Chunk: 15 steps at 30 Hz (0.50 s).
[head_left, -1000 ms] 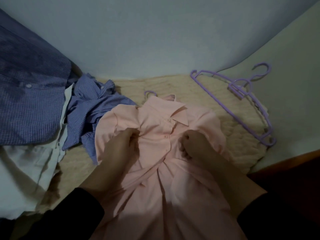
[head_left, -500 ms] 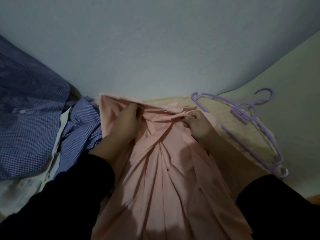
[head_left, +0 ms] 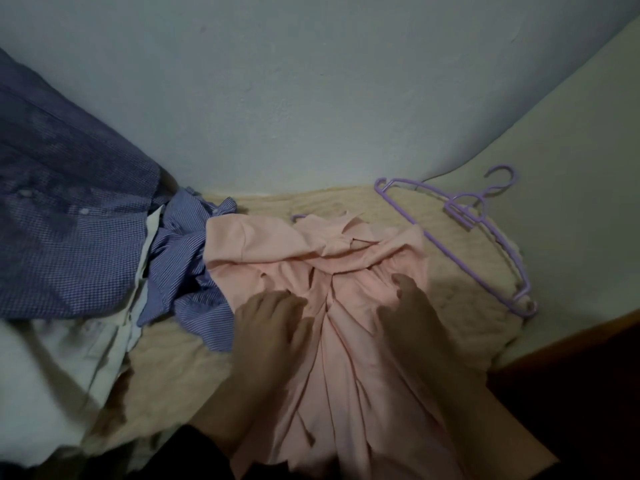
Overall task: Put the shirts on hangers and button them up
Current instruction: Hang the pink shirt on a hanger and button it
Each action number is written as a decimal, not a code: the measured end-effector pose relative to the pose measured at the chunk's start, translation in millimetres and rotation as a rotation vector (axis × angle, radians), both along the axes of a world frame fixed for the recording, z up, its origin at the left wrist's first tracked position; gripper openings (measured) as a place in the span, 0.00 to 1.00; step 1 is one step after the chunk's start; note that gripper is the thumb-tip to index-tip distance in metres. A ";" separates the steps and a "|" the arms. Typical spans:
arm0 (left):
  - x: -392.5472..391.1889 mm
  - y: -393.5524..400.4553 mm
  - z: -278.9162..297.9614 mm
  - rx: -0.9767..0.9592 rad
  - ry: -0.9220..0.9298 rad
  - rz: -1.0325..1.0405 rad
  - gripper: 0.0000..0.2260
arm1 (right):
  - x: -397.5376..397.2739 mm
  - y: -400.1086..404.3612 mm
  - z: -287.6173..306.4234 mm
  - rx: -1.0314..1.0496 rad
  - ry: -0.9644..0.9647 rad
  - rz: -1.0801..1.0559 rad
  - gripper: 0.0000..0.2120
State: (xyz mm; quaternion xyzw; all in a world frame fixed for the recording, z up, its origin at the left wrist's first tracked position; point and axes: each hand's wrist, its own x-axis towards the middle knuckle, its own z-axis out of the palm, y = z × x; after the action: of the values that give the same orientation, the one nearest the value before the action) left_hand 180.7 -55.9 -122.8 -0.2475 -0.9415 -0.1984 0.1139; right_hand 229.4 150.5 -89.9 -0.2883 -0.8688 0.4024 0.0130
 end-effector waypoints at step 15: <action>91.3 -31.1 -14.8 0.016 -0.212 -0.179 0.18 | 100.0 -60.9 -13.2 0.261 -0.348 0.497 0.17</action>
State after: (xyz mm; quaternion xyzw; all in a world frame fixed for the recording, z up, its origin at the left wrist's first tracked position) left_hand 272.0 -87.0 -137.6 -0.3073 -0.9208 -0.2404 -0.0022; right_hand 329.4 89.6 -103.0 -0.1279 -0.9460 0.2231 -0.1976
